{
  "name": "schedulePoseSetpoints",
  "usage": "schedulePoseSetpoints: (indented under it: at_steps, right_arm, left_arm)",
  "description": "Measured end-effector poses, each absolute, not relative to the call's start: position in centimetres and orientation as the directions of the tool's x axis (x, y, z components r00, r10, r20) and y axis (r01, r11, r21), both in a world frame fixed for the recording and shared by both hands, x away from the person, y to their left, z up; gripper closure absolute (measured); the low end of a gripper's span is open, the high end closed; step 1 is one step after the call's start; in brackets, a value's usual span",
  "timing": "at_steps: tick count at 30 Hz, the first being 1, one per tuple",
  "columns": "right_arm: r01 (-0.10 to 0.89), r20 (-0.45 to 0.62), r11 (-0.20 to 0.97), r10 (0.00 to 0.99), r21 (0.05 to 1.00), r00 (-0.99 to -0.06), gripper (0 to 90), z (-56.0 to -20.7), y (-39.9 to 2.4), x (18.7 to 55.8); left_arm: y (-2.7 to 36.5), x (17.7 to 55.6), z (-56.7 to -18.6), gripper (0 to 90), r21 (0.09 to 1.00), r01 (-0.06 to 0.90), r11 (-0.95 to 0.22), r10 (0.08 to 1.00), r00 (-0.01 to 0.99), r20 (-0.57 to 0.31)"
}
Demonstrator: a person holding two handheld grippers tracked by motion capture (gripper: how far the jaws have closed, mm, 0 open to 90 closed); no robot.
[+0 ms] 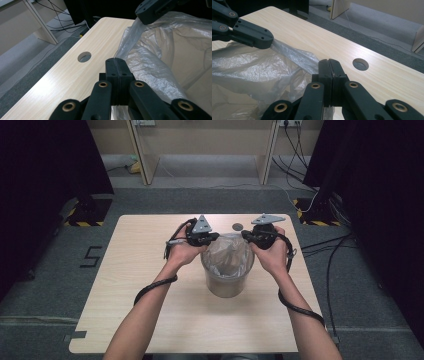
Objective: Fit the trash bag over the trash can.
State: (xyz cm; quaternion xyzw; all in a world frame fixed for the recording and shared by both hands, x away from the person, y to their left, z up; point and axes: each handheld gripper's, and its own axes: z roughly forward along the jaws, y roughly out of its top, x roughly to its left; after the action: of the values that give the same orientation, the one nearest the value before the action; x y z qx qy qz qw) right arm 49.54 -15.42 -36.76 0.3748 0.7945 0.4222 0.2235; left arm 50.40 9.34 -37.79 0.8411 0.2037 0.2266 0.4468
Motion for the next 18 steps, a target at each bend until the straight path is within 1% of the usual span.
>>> schedulePoseSetpoints:
  at_steps: [18]
  right_arm:
    - [0.407,-0.040,0.361,0.788,0.839,-0.615,88.7,-37.07,-15.26,49.84]
  left_arm:
    - [9.50,51.07,-37.97,90.0,0.861,0.169,-0.480,0.584,0.794,0.170]
